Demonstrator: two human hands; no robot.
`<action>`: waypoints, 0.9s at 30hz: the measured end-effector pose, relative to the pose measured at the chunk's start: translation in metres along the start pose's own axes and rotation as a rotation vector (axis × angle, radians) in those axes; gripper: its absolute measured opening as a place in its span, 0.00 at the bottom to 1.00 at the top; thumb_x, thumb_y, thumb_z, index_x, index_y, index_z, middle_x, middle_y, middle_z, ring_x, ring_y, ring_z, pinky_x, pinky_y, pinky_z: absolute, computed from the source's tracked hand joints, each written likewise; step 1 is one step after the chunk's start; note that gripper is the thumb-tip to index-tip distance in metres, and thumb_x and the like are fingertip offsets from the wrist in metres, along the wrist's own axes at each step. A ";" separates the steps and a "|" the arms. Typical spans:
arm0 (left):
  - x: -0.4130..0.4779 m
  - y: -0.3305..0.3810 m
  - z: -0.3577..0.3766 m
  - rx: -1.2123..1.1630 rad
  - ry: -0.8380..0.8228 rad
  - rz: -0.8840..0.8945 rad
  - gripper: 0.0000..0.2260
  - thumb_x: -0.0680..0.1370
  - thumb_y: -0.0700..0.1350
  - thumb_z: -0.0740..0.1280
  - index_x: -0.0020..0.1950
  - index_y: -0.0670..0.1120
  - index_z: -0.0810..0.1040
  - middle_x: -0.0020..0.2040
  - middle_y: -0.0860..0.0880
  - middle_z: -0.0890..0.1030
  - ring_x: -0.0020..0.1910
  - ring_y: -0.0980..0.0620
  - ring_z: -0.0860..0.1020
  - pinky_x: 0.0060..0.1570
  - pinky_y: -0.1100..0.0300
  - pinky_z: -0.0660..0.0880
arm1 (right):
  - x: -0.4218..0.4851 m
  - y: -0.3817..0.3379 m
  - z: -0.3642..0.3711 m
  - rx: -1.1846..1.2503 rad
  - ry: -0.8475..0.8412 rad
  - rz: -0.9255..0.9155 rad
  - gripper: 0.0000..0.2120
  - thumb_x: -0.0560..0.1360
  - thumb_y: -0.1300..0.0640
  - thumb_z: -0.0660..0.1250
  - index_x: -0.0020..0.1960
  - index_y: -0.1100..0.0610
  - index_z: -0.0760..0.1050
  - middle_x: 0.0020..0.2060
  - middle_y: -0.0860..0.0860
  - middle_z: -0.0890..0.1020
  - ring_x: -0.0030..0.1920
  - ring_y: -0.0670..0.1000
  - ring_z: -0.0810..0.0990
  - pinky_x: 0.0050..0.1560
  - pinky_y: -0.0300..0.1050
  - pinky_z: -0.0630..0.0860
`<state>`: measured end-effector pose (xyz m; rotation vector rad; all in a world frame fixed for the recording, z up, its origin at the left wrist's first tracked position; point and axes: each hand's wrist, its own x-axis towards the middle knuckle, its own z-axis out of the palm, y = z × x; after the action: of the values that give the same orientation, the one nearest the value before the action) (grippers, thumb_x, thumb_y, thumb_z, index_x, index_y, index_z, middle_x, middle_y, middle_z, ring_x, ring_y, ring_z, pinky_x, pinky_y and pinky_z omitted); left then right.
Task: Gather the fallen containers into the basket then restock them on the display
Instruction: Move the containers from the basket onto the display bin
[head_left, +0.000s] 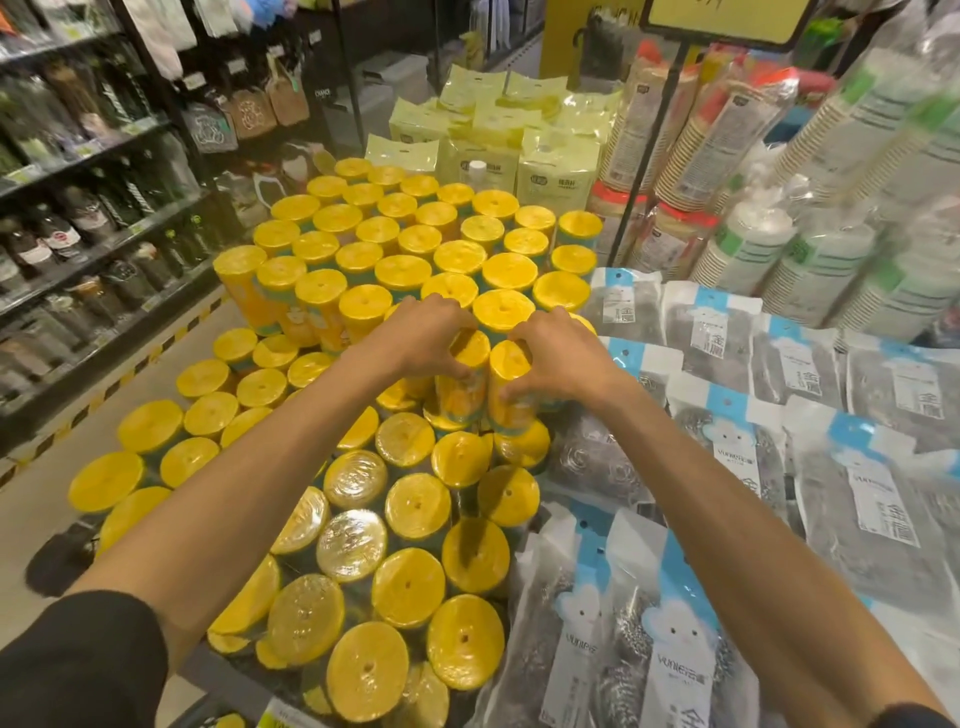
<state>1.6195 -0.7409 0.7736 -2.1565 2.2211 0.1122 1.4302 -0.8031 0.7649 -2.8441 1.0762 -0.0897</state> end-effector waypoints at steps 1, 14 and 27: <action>-0.001 0.000 -0.001 0.019 0.003 0.006 0.33 0.70 0.60 0.74 0.72 0.50 0.71 0.62 0.48 0.77 0.63 0.45 0.72 0.57 0.46 0.70 | 0.000 -0.001 -0.002 -0.024 -0.009 -0.002 0.25 0.63 0.35 0.76 0.45 0.52 0.71 0.43 0.50 0.73 0.52 0.54 0.70 0.41 0.47 0.62; -0.011 -0.005 0.004 -0.001 -0.007 -0.005 0.37 0.71 0.63 0.72 0.74 0.48 0.67 0.66 0.47 0.75 0.65 0.45 0.71 0.59 0.46 0.70 | -0.003 -0.008 -0.007 -0.079 -0.054 0.016 0.36 0.65 0.33 0.73 0.64 0.53 0.73 0.55 0.53 0.77 0.58 0.56 0.70 0.47 0.47 0.66; -0.029 0.000 0.003 -0.038 0.041 -0.046 0.30 0.75 0.61 0.68 0.73 0.50 0.67 0.66 0.47 0.74 0.65 0.45 0.71 0.58 0.48 0.70 | -0.011 -0.019 -0.015 -0.054 -0.114 0.090 0.30 0.70 0.41 0.74 0.65 0.56 0.72 0.59 0.56 0.75 0.62 0.58 0.70 0.52 0.52 0.72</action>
<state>1.6205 -0.7118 0.7731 -2.2485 2.2067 0.1101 1.4330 -0.7828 0.7816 -2.8034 1.1971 0.1081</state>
